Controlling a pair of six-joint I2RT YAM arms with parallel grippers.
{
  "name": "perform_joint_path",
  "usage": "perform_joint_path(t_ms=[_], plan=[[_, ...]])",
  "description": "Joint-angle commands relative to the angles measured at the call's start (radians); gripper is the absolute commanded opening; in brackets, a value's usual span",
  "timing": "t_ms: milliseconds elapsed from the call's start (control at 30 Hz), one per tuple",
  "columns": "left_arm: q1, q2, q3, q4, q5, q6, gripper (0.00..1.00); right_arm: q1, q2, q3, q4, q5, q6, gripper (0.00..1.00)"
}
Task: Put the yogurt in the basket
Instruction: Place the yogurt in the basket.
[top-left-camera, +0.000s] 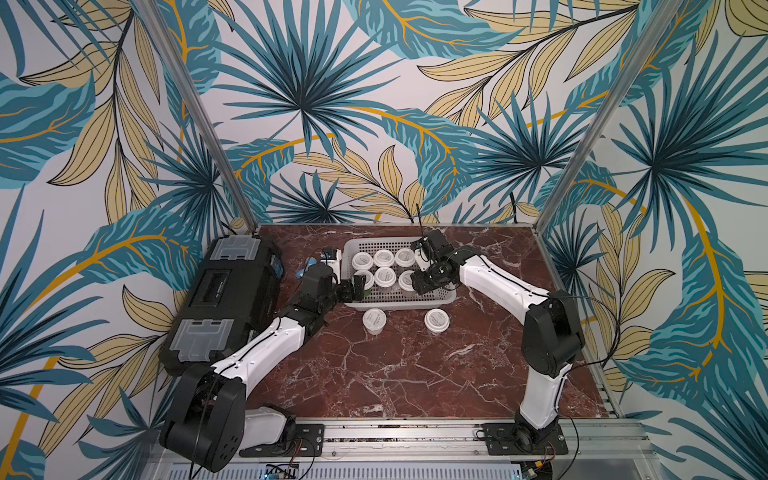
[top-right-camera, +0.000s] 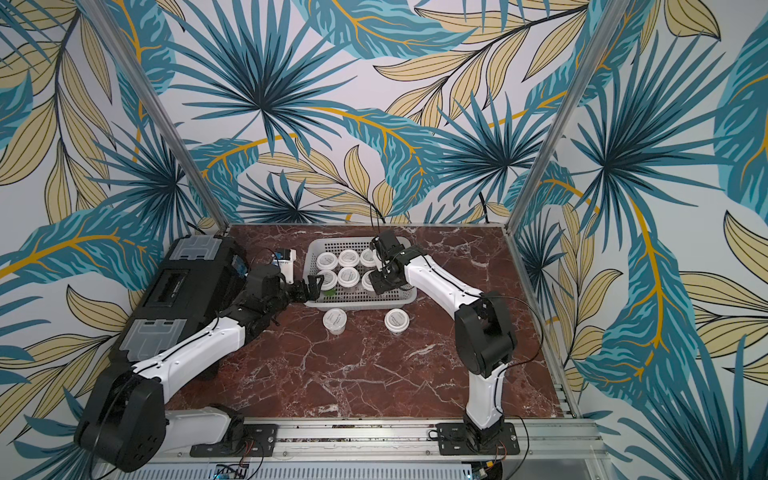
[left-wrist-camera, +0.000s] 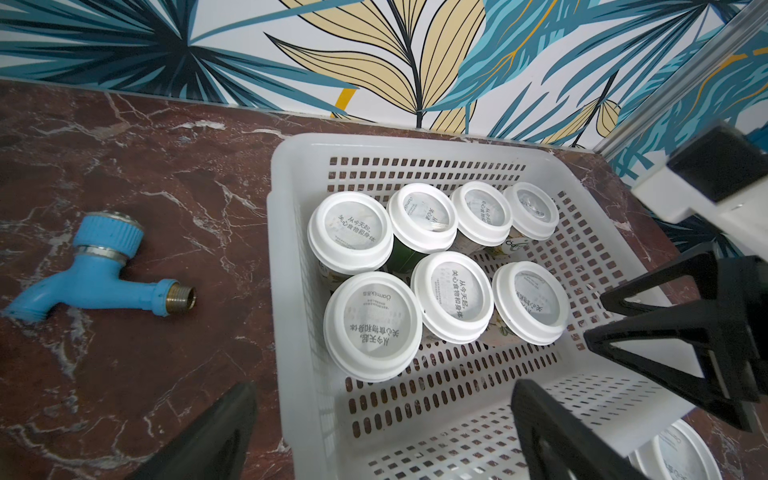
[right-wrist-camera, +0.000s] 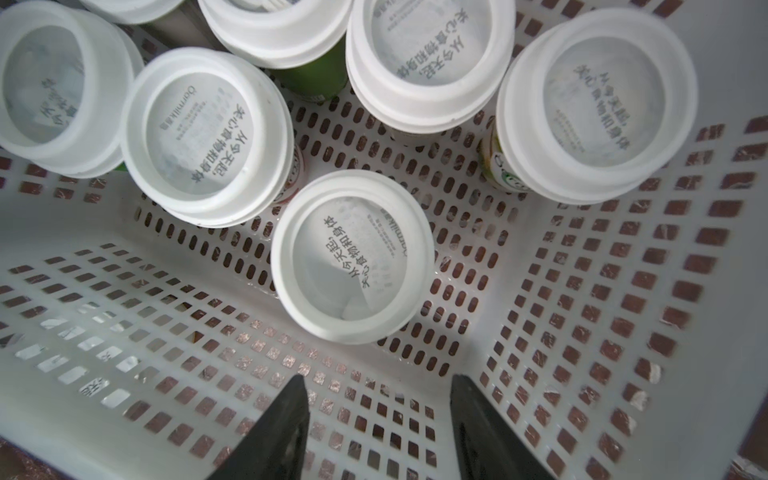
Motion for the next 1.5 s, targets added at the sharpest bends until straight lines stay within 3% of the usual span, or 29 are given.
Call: perform_joint_path(t_ms=[0,1467], plan=[[-0.002,0.005,0.046,0.000,-0.002,0.013,1.00,-0.005,0.028,0.019,0.008,-0.014,0.006,0.59],[-0.003,0.003,0.046,0.000,-0.005,0.013,1.00,-0.008,0.142,0.125,-0.004,-0.056,0.003,0.57]])
